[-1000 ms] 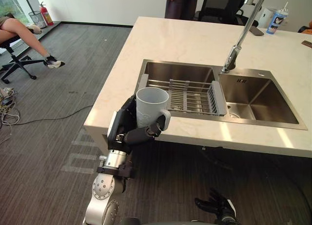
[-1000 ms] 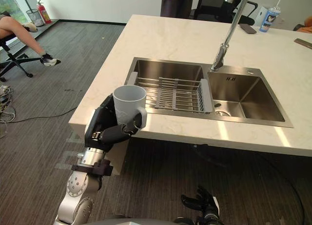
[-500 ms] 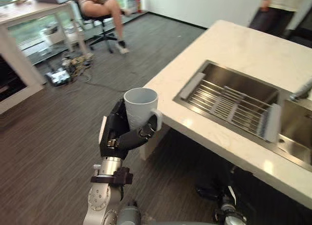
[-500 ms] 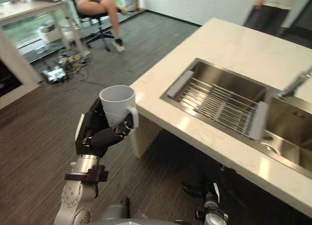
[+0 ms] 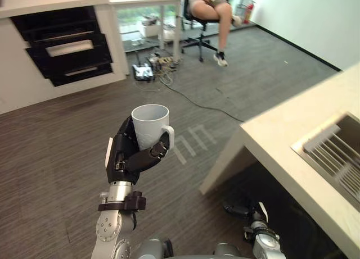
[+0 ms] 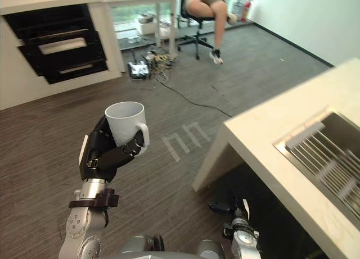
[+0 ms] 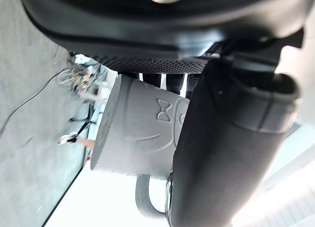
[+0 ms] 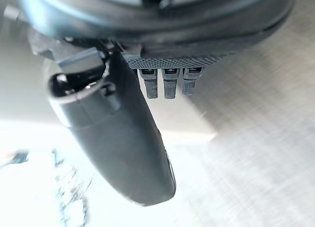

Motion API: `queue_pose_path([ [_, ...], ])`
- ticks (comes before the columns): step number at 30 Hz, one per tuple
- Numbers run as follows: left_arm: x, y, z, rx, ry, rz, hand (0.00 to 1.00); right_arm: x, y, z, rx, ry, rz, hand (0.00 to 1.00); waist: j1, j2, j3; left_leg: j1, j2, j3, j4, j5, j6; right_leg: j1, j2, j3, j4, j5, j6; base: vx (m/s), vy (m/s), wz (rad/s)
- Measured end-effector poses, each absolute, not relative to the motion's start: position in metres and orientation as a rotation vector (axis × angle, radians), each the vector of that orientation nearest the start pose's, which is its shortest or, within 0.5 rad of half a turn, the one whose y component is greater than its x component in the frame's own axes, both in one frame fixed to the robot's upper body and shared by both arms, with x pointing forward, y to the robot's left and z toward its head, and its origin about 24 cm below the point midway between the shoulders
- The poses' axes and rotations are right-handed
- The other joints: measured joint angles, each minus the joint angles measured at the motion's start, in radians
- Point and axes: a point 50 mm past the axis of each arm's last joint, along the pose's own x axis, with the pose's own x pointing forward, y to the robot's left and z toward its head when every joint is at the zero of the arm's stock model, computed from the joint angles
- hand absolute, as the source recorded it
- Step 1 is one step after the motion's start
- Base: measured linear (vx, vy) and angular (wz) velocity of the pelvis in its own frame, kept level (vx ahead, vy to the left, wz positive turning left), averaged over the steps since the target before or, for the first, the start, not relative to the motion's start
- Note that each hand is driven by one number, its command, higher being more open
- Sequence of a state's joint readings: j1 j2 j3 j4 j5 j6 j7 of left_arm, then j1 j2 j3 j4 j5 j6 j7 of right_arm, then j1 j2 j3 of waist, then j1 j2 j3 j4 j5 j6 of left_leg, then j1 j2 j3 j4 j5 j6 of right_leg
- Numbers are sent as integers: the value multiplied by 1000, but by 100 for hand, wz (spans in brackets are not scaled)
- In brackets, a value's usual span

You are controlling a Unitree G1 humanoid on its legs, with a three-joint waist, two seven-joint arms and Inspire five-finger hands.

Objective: Walk over to the sink, pick up the cup, carry it to the dishwasher, place the cup inside the dishwasher, then close the dishwasher door

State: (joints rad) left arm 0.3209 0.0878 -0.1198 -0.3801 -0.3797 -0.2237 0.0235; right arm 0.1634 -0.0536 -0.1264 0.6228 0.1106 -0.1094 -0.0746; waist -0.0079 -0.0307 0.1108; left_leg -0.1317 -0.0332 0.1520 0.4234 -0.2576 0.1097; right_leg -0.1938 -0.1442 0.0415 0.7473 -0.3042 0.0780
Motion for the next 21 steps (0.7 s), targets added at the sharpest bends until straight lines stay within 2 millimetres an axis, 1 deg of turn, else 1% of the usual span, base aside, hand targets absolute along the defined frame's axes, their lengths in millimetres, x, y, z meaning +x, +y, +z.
queue_pose_path([
  [1,189,154,84,-350,-278,-24,30,149,-202,-106,67,635,-299,90,-5,-1,-1,26,-16,-43,-12,-1,-2,-10,46,73,-69,-8,13,365,8,114],
  [2,190,151,85,-356,-283,-34,30,147,-201,-104,70,627,-301,90,-5,-4,-3,33,-26,-63,-15,-3,-6,-13,58,98,-102,-7,15,340,-33,137],
  [3,191,147,87,-374,-289,-57,30,144,-201,-103,70,621,-303,90,-5,-21,-12,54,-44,-77,-32,-5,-9,-17,52,108,-163,10,25,216,-48,110],
  [4,190,145,87,-380,-291,-65,30,143,-201,-103,68,623,-302,90,-4,-35,-20,65,-53,-80,-38,-6,-10,-20,42,103,-195,35,26,295,-94,113],
  [5,190,145,88,-380,-293,-69,30,142,-198,-103,62,624,-289,90,12,-57,-34,71,-59,-81,-33,-17,-30,-20,33,89,-266,113,16,301,-145,77],
  [6,189,146,87,-383,-289,-58,30,143,-196,-102,50,624,-274,90,24,-58,-43,74,-45,-86,-23,-29,-51,-3,40,73,-300,107,26,290,-159,65],
  [7,188,148,86,-385,-288,-48,30,143,-195,-102,47,620,-268,90,27,-53,-48,74,-32,-88,-24,-32,-56,15,49,58,-329,108,24,291,-202,32],
  [8,186,151,85,-390,-293,-21,30,150,-193,-98,41,594,-246,90,43,-51,-51,74,-5,-91,-30,-42,-73,47,69,44,-387,112,19,218,-170,8],
  [10,185,153,80,-408,-272,3,30,152,-193,-97,33,588,-238,90,48,-45,-57,84,22,-110,-46,-46,-81,79,95,26,-437,128,2,186,-174,8],
  [11,184,153,77,-413,-261,8,30,151,-194,-97,29,592,-238,90,48,-45,-58,95,27,-115,-58,-45,-82,91,100,22,-449,130,-1,164,-146,14],
  [13,183,154,64,-414,-204,29,30,145,-190,-102,20,621,-217,90,48,-39,-70,132,35,-120,-109,-34,-100,127,109,15,-498,137,-13,146,-101,4],
  [15,181,155,56,-409,-166,36,30,139,-189,-108,19,657,-214,90,46,-33,-75,148,36,-121,-129,-28,-110,147,109,16,-524,142,-15,108,-48,-1],
  [17,181,155,50,-407,-138,43,30,132,-190,-114,14,696,-218,90,45,-25,-86,152,35,-125,-141,-26,-111,158,110,14,-545,147,-16,79,-19,1],
  [18,180,170,39,-339,-87,63,30,119,-203,-128,-81,797,-180,90,20,-1,-92,132,29,-167,-211,53,-89,155,121,26,-634,253,-26,0,0,0],
  [21,180,170,39,-339,-87,63,30,119,-203,-128,-81,797,-180,90,19,-1,-92,132,30,-166,-212,53,-89,155,121,26,-635,253,-26,0,0,-2],
])
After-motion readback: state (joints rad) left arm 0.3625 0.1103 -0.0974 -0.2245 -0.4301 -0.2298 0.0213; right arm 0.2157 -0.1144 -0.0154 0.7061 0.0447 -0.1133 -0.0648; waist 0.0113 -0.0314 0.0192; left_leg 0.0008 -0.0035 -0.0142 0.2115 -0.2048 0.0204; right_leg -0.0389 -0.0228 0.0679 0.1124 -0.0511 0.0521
